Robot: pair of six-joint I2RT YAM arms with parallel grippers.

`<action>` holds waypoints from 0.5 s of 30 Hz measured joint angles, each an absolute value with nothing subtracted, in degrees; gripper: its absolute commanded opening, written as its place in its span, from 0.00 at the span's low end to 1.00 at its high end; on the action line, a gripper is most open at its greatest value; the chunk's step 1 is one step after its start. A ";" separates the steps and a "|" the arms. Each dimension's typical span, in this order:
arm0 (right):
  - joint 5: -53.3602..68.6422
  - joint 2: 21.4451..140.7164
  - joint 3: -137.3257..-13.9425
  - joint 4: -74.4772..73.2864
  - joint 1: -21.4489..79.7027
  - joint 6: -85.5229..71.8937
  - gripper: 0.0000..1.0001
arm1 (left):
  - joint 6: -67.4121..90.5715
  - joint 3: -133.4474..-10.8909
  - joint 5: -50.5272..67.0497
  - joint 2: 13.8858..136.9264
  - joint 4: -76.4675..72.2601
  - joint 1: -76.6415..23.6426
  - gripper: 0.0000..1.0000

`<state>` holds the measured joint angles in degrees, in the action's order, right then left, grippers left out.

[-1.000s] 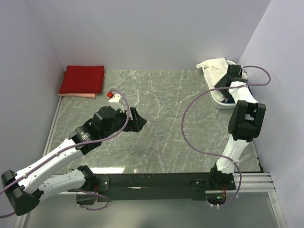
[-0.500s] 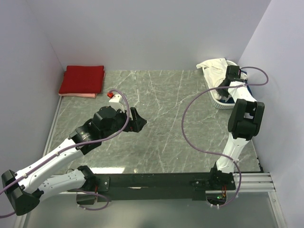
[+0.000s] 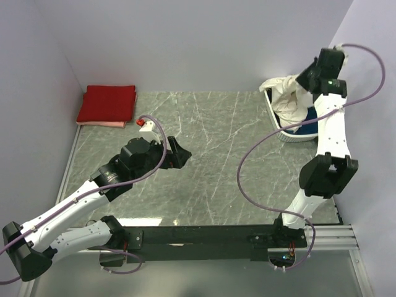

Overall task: Fold and stack the t-shirts
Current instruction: Grab the tshirt from the pile

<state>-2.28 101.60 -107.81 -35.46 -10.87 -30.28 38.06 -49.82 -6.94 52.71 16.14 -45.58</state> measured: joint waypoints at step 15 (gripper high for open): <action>1.78 94.41 -132.22 -41.39 12.93 -28.80 0.00 | 44.25 -43.86 -5.19 53.49 7.66 -39.94 0.98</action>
<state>1.78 94.41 -132.22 -41.39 12.93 -28.80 44.25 -43.86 -5.19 53.49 7.66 -39.94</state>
